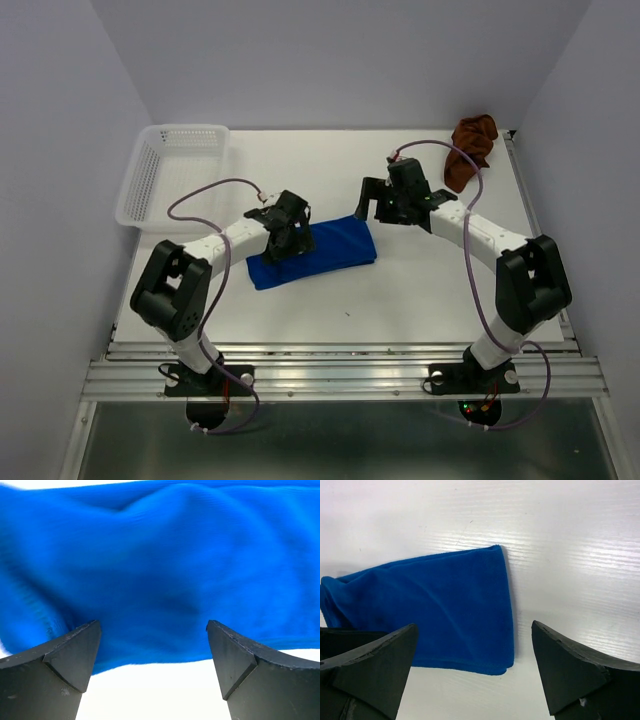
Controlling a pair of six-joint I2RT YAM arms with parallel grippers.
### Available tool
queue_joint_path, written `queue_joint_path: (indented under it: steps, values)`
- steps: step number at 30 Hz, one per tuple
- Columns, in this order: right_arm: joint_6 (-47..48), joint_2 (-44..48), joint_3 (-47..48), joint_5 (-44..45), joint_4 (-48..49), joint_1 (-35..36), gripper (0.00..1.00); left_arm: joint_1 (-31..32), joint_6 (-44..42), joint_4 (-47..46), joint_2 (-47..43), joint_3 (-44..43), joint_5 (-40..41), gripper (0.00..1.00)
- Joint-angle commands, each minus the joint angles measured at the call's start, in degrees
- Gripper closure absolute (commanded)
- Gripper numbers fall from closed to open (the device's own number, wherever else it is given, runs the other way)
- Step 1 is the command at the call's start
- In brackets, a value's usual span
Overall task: Roll the towels
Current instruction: Fold the towel
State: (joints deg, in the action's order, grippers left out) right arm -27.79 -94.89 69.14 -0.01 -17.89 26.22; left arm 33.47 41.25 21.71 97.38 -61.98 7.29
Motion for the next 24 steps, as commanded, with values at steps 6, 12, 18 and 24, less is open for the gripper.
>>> queue_joint_path:
  steps: [6,12,18,24]
  values:
    - [7.92,-3.46,2.40,-9.74,4.35,1.20,0.00,-2.18,5.59,6.85,-11.77,7.21,9.32,0.01]
    - [10.91,-7.41,7.22,-12.02,4.62,5.24,0.00,-6.14,4.89,4.48,-12.66,13.01,7.22,0.01]
    - [13.81,-12.32,11.53,-16.51,4.18,5.25,0.00,-7.28,4.54,2.63,-12.48,16.09,6.33,0.01]
    - [13.12,-17.07,14.08,-16.26,3.56,5.25,0.00,-7.37,5.15,5.26,-17.21,13.38,5.63,0.01]
